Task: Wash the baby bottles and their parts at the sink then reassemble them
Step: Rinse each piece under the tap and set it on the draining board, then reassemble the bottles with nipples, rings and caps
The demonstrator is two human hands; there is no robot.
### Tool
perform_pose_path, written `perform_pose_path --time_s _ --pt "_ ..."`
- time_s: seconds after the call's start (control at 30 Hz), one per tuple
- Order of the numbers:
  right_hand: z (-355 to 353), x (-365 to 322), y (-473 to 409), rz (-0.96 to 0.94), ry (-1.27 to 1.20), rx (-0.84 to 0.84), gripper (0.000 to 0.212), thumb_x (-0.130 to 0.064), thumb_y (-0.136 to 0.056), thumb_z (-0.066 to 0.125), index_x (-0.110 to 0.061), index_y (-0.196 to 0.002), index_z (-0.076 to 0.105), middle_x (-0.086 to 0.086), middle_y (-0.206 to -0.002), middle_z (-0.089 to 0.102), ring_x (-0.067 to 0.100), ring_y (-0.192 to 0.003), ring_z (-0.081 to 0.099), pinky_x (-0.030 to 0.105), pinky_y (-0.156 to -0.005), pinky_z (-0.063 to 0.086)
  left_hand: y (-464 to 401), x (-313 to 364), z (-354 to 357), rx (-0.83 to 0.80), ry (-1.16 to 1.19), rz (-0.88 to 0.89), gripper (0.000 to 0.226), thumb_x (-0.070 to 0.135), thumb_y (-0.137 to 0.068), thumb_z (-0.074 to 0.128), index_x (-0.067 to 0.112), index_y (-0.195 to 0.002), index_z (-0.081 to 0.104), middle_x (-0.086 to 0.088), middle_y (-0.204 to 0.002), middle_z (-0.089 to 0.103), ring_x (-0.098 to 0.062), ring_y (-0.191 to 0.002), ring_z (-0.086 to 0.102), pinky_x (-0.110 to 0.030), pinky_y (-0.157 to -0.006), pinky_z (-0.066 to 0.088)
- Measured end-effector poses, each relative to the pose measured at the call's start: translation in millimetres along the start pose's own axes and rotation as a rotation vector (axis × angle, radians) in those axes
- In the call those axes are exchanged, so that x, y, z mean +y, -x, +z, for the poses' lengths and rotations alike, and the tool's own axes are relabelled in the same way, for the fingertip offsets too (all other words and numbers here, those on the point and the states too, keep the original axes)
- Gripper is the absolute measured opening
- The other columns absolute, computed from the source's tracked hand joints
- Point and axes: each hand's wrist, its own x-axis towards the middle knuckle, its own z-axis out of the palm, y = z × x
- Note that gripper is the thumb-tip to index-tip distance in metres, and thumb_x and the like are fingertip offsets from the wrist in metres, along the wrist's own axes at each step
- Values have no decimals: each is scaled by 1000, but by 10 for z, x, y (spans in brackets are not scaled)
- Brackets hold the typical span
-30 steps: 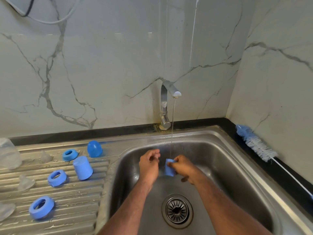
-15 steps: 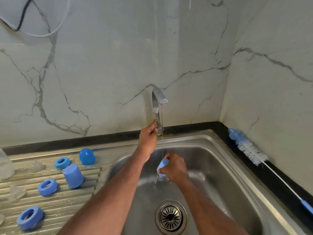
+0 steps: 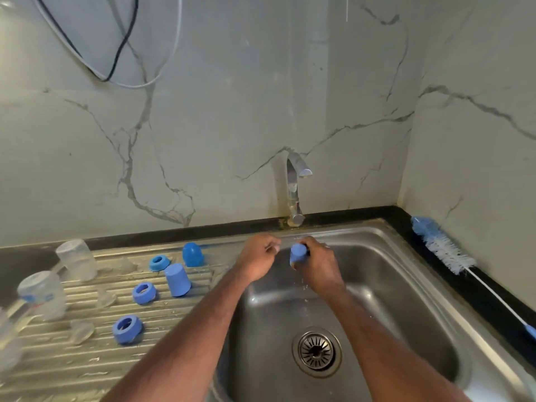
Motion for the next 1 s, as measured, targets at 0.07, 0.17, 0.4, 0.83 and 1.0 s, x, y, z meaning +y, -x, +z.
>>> perform_pose_path --time_s 0.07,0.17,0.4,0.83,1.0 --pt "-30 -4 91 11 -33 -53 47 -13 -72 84 -21 -116 70 1 -110 73 16 -96 66 27 -86 55 205 -10 -171 -3 -18 -6 15 4 -93 61 6 -92 76 -4 -96 74 -11 -89 64 -21 -80 45" --pt "-123 -115 229 -19 -113 64 56 -10 -73 84 -20 -126 69 1 -118 69 16 -104 66 29 -93 52 500 14 -430 1 -37 -8 17 4 -90 63 11 -81 76 7 -79 70 -5 -77 63 -17 -70 45" --pt "-108 -412 652 -63 -84 -32 55 -15 -73 84 -20 -126 70 2 -111 73 17 -100 69 26 -93 50 1048 -11 -921 66 -36 -43 18 -2 -87 60 6 -78 74 1 -67 68 -13 -69 66 -29 -73 53" --pt "564 -1675 1176 -323 -115 -304 48 -10 -75 85 -23 -118 67 -7 -100 66 8 -87 62 14 -69 46 2028 -469 -2022 345 -83 -215 23 6 -90 63 1 -68 67 -7 -64 71 -13 -56 64 -27 -59 55" --pt "910 -1832 1326 -297 -98 -342 53 -10 -76 83 -19 -124 63 -1 -104 66 12 -88 63 16 -75 51 2317 -710 -2199 337 -141 -249 20 4 -89 65 4 -70 70 -6 -70 73 -17 -65 68 -30 -68 56"
